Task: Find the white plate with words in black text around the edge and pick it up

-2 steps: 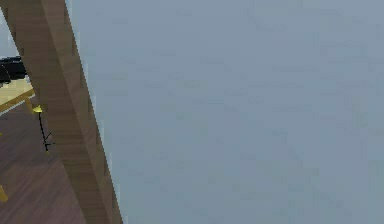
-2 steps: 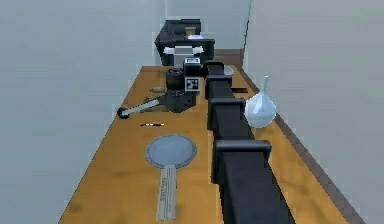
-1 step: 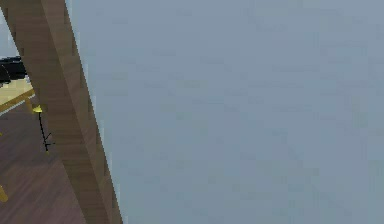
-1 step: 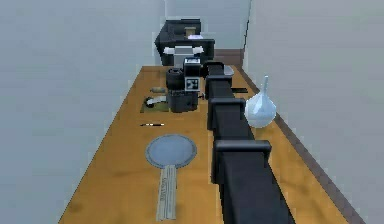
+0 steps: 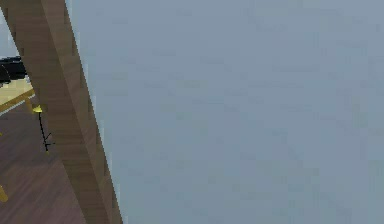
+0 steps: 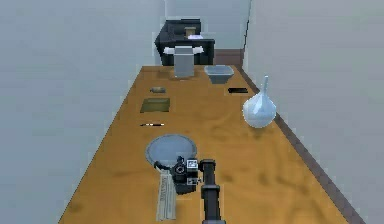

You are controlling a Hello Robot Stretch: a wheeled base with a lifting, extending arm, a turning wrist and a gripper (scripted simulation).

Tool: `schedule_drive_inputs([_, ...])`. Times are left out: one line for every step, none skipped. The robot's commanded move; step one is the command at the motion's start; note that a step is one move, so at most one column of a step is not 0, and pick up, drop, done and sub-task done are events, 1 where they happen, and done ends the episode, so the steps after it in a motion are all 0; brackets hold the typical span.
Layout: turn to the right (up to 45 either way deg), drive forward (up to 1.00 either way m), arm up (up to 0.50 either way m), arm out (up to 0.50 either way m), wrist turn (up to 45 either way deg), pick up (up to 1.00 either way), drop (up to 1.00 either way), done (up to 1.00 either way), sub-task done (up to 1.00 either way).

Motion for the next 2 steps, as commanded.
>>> schedule_drive_inputs([0.0, 0.00, 0.00, 0.00, 0.0, 1.00, 0.00, 0.00, 0.00])
schedule_drive_inputs([0.0, 0.00, 0.10, 0.00, 0.0, 0.00, 0.00, 0.00, 0.00])
